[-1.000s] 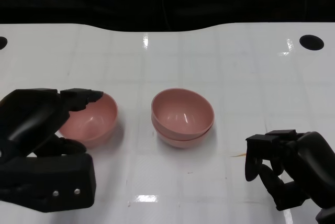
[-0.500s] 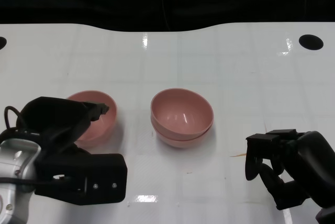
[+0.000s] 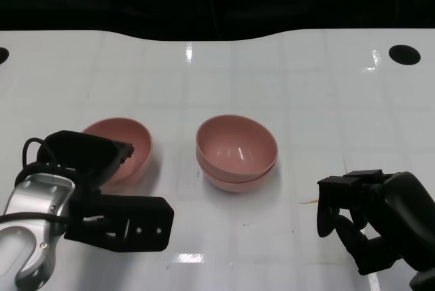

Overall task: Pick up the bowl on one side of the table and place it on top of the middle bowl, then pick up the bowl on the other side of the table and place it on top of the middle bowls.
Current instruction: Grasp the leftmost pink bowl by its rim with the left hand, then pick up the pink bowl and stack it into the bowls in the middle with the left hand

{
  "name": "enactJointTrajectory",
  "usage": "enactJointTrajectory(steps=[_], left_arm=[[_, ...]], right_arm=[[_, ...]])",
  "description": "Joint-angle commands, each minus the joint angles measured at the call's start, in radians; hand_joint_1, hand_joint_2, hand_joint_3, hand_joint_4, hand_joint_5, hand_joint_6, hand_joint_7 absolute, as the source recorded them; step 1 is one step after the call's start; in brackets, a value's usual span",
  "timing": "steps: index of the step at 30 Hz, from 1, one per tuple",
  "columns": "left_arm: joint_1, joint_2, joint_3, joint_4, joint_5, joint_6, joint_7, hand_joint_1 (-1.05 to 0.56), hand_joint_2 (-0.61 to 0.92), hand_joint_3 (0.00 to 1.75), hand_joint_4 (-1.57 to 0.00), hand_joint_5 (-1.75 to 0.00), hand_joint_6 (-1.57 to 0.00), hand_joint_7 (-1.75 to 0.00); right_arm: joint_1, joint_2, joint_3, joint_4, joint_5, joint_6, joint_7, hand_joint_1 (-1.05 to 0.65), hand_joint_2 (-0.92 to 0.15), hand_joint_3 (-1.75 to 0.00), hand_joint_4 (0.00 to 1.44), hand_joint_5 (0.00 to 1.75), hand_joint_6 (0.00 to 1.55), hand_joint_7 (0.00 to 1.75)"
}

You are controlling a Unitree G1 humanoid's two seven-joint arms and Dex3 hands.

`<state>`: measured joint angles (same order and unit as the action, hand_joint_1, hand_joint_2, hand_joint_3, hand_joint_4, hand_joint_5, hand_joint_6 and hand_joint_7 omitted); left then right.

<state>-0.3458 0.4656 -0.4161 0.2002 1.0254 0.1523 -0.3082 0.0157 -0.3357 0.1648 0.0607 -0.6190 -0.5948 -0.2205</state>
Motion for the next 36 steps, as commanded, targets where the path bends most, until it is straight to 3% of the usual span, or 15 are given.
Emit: enactJointTrajectory(steps=[1, 8, 9, 12, 13, 15, 17, 18, 19, 24, 25, 26, 28, 31, 36], left_arm=[[-0.045, 0.004, -0.028, 0.077, 0.004, -0.02, 0.036, -0.58, 0.92, 0.05, -0.62, -0.09, -0.44, -0.01], [-0.089, 0.003, -0.07, 0.205, -0.017, -0.082, 0.114, -0.54, 0.92, 0.1, -0.77, -0.15, -0.5, -0.03], [-0.096, 0.002, -0.076, 0.236, -0.023, -0.105, 0.138, -0.49, 0.92, 0.11, -0.84, -0.2, -0.59, -0.07], [-0.106, 0.006, -0.081, 0.3, -0.051, -0.176, 0.196, -0.39, 0.92, 0.16, -0.78, -0.78, -0.87, -0.05], [-0.108, 0.007, -0.081, 0.313, -0.059, -0.191, 0.207, -0.37, 0.92, 0.2, -0.76, -0.89, -0.94, -0.06], [-0.111, 0.006, -0.077, 0.337, -0.078, -0.219, 0.238, -0.35, 0.92, 0.2, -0.78, -0.95, -1.02, -0.08], [-0.115, 0.002, -0.07, 0.369, -0.099, -0.254, 0.292, -0.3, 0.91, 0.07, -0.82, -1.33, -1.15, -0.1], [-0.116, -0.001, -0.065, 0.384, -0.111, -0.266, 0.322, -0.29, 0.9, 0.04, -0.81, -1.45, -1.18, -0.1], [-0.118, -0.003, -0.063, 0.395, -0.119, -0.274, 0.343, -0.25, 0.91, 0.09, -0.84, -1.62, -1.24, -0.14], [-0.121, 0.005, -0.054, 0.403, -0.141, -0.29, 0.4, -0.23, 0.92, 0.13, -0.85, -1.74, -1.28, -0.17], [-0.115, 0.013, -0.042, 0.384, -0.147, -0.292, 0.421, -0.22, 0.84, 0.44, -0.87, -1.74, -1.13, -0.67], [-0.111, 0.02, -0.033, 0.37, -0.15, -0.292, 0.435, -0.22, 0.77, 0.64, -0.88, -1.75, -0.9, -1.16], [-0.104, 0.035, -0.019, 0.334, -0.149, -0.275, 0.434, -0.22, 0.7, 0.8, -0.89, -1.75, -0.69, -1.61], [-0.094, 0.055, 0.005, 0.28, -0.16, -0.261, 0.409, -0.21, 0.66, 0.84, -0.89, -1.75, -0.64, -1.73], [-0.071, 0.084, 0.038, 0.176, -0.19, -0.246, 0.358, -0.23, 0.67, 0.76, -0.88, -1.75, -0.62, -1.69]], right_arm=[[0.006, -0.015, -0.004, -0.002, 0.008, -0.007, 0.005, -0.08, -0.16, -1.61, 0.97, 1.75, 0.84, 1.51], [0.009, -0.013, -0.004, -0.005, 0.007, -0.005, 0.006, -0.07, -0.16, -1.6, 0.96, 1.75, 0.84, 1.51], [0.008, -0.012, -0.003, -0.003, 0.008, -0.009, 0.005, -0.07, -0.16, -1.6, 0.96, 1.75, 0.84, 1.51], [0.007, -0.011, -0.003, 0.0, 0.009, -0.011, 0.004, -0.06, -0.16, -1.6, 0.97, 1.75, 0.84, 1.51], [0.007, -0.011, -0.003, 0.001, 0.009, -0.011, 0.004, -0.07, -0.16, -1.6, 0.97, 1.75, 0.84, 1.51], [0.006, -0.011, -0.003, 0.003, 0.009, -0.011, 0.004, -0.07, -0.16, -1.6, 0.97, 1.75, 0.84, 1.51], [0.007, -0.01, -0.003, 0.001, 0.006, -0.01, 0.002, -0.07, -0.15, -1.6, 0.97, 1.75, 0.84, 1.51], [0.007, -0.009, -0.003, 0.0, 0.002, -0.009, -0.001, -0.07, -0.15, -1.6, 0.97, 1.75, 0.84, 1.51], [0.007, -0.009, -0.003, 0.0, 0.0, -0.008, -0.002, -0.07, -0.15, -1.6, 0.97, 1.75, 0.85, 1.52], [0.008, -0.008, -0.003, -0.002, 0.002, -0.005, 0.002, -0.07, -0.15, -1.6, 0.97, 1.75, 0.85, 1.52], [0.007, -0.009, -0.003, -0.002, 0.005, -0.004, 0.006, -0.07, -0.15, -1.6, 0.97, 1.75, 0.84, 1.52], [0.007, -0.009, -0.002, -0.002, 0.007, -0.004, 0.008, -0.07, -0.15, -1.6, 0.97, 1.75, 0.84, 1.52], [0.003, -0.009, -0.001, 0.002, 0.005, -0.007, 0.005, -0.07, -0.15, -1.6, 0.97, 1.75, 0.84, 1.51], [-0.003, -0.005, 0.003, 0.011, 0.001, -0.007, 0.002, -0.07, -0.15, -1.61, 0.97, 1.75, 0.84, 1.52], [-0.004, -0.004, 0.006, 0.016, -0.006, -0.004, -0.001, -0.07, -0.16, -1.6, 0.96, 1.75, 0.84, 1.52]])
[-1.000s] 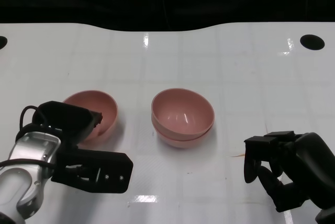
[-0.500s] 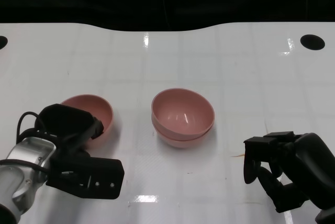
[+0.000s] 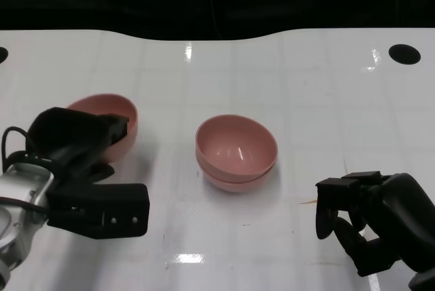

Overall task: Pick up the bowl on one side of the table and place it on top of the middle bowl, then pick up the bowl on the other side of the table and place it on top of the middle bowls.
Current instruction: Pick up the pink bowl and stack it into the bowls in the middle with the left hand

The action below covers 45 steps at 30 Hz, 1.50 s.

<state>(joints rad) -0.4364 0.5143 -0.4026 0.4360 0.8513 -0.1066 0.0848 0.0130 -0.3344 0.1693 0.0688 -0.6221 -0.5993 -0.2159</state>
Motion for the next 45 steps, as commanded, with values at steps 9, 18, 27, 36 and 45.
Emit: enactJointTrajectory(steps=[9, 18, 27, 36, 45], left_arm=[[0.022, 0.048, 0.057, -0.255, -0.028, 0.059, -0.168, -0.27, 0.92, 0.27, -0.8, -1.75, -0.69, -1.38], [-0.072, 0.011, 0.056, -0.306, -0.09, -0.01, -0.234, -0.26, 0.86, 0.37, -0.85, -1.75, -0.63, -1.74], [-0.149, -0.071, 0.032, -0.272, -0.143, -0.094, -0.263, -0.27, 0.59, 0.84, -0.89, -1.75, -0.68, -1.74], [-0.202, -0.126, 0.002, -0.174, -0.165, -0.19, -0.253, -0.25, 0.5, 1.01, -0.91, -1.75, -0.71, -1.74], [-0.272, -0.152, -0.044, -0.046, -0.14, -0.31, -0.226, -0.25, 0.54, 0.86, -0.88, -1.75, -0.78, -1.45]], right_arm=[[0.002, -0.008, 0.001, 0.005, -0.003, 0.0, -0.004, -0.07, -0.15, -1.6, 0.96, 1.75, 0.85, 1.51], [0.002, -0.012, 0.005, 0.011, -0.004, -0.003, 0.0, -0.06, -0.15, -1.59, 0.96, 1.75, 0.84, 1.53], [0.008, -0.016, 0.009, 0.001, -0.003, 0.003, 0.017, -0.07, -0.16, -1.59, 0.96, 1.75, 0.83, 1.55], [0.012, -0.014, 0.01, -0.009, 0.004, 0.013, 0.035, -0.07, -0.16, -1.59, 0.96, 1.75, 0.83, 1.56], [0.012, -0.016, 0.009, -0.01, 0.001, 0.015, 0.042, -0.06, -0.16, -1.58, 0.95, 1.75, 0.83, 1.55]])
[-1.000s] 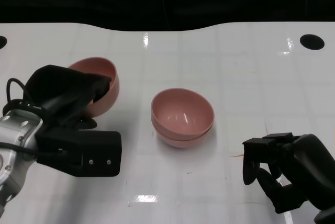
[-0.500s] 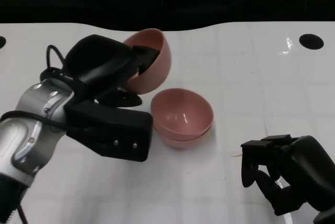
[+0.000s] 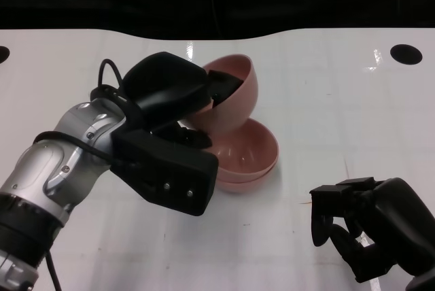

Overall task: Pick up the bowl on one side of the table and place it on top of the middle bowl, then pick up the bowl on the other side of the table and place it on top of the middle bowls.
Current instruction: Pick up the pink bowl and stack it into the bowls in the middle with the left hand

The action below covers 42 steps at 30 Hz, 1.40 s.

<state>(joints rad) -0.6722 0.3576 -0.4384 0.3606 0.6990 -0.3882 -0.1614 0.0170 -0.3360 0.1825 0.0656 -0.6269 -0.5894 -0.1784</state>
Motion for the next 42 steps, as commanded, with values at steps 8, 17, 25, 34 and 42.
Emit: enactJointTrajectory(steps=[8, 17, 25, 34, 42], left_arm=[[-0.087, -0.01, -0.062, 0.118, 0.054, -0.096, 0.033, -0.26, 0.55, 0.88, -0.88, -1.75, -0.8, -1.52], [-0.123, -0.029, -0.113, 0.161, 0.135, -0.093, 0.035, -0.3, 0.78, 0.34, -0.9, -1.75, -0.92, -0.9], [-0.125, -0.035, -0.133, 0.178, 0.141, -0.083, 0.023, -0.28, 0.86, 0.2, -0.84, -1.74, -0.98, -0.72], [-0.118, -0.038, -0.153, 0.195, 0.144, -0.065, 0.002, -0.34, 0.92, 0.11, -0.81, -0.91, -0.98, -0.31], [-0.102, -0.038, -0.179, 0.206, 0.176, -0.045, 0.023, -0.4, 0.92, 0.13, -0.75, -0.49, -0.83, -0.07]], right_arm=[[0.005, -0.013, -0.001, 0.003, 0.009, -0.006, 0.0, -0.05, -0.16, -1.58, 0.95, 1.75, 0.84, 1.55], [0.003, -0.01, 0.001, 0.002, -0.002, -0.001, -0.007, -0.04, -0.16, -1.57, 0.95, 1.75, 0.83, 1.55], [0.007, -0.011, 0.001, -0.005, 0.0, -0.002, -0.003, -0.04, -0.17, -1.57, 0.95, 1.75, 0.84, 1.55], [0.009, -0.011, 0.002, -0.008, -0.001, -0.002, -0.003, -0.05, -0.16, -1.57, 0.96, 1.75, 0.83, 1.56], [0.01, -0.012, 0.002, -0.011, -0.004, 0.001, -0.002, -0.05, -0.16, -1.57, 0.96, 1.75, 0.84, 1.56]])
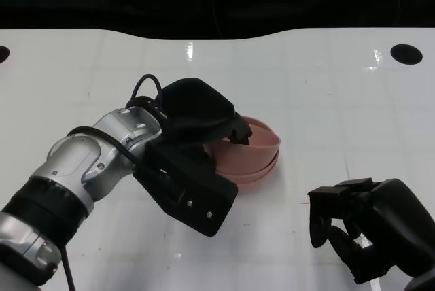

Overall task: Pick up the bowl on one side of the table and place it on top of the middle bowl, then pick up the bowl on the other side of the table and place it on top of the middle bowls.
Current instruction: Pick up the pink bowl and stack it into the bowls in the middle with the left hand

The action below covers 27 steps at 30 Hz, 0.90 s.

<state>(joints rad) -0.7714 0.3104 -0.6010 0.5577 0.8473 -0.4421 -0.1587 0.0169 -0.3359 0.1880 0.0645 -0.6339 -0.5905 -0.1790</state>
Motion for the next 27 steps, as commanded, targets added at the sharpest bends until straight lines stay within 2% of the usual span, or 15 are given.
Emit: enactJointTrajectory(steps=[1, 5, 12, 17, 20, 27], left_arm=[[-0.001, 0.009, -0.025, 0.011, 0.043, 0.014, 0.028, -0.45, 0.92, 0.15, -0.66, -0.43, -0.76, -0.03], [-0.003, 0.006, -0.059, 0.033, 0.099, 0.041, 0.06, -0.53, 0.92, 0.19, -0.53, -0.34, -0.64, 0.0], [0.017, 0.012, -0.081, 0.06, 0.144, 0.053, 0.153, -0.6, 0.92, 0.16, -0.45, -0.28, -0.56, 0.0], [0.052, 0.024, -0.081, 0.05, 0.156, 0.068, 0.197, -0.64, 0.92, 0.23, -0.29, -0.21, -0.36, 0.0], [0.064, 0.027, -0.073, 0.039, 0.147, 0.073, 0.201, -0.65, 0.92, 0.27, -0.23, -0.18, -0.29, 0.0], [0.125, 0.046, 0.03, -0.093, -0.008, 0.058, 0.134, -0.69, 0.92, 0.38, -0.14, -0.19, -0.22, 0.0]], right_arm=[[0.011, -0.012, -0.004, -0.01, 0.004, 0.002, -0.001, -0.05, -0.16, -1.57, 0.96, 1.75, 0.83, 1.56], [0.009, -0.015, -0.005, -0.007, 0.005, 0.003, 0.001, -0.04, -0.15, -1.57, 0.95, 1.75, 0.84, 1.52], [0.011, -0.014, -0.005, -0.003, 0.006, -0.004, -0.004, -0.05, -0.15, -1.58, 0.94, 1.75, 0.85, 1.5], [0.011, -0.015, -0.005, -0.006, 0.006, 0.004, 0.002, -0.06, -0.14, -1.58, 0.94, 1.75, 0.85, 1.51], [0.009, -0.017, -0.006, -0.002, 0.009, 0.002, 0.002, -0.06, -0.14, -1.58, 0.94, 1.75, 0.85, 1.52], [0.014, -0.022, -0.006, 0.002, 0.008, -0.009, -0.002, -0.06, -0.15, -1.58, 0.95, 1.75, 0.84, 1.53]])
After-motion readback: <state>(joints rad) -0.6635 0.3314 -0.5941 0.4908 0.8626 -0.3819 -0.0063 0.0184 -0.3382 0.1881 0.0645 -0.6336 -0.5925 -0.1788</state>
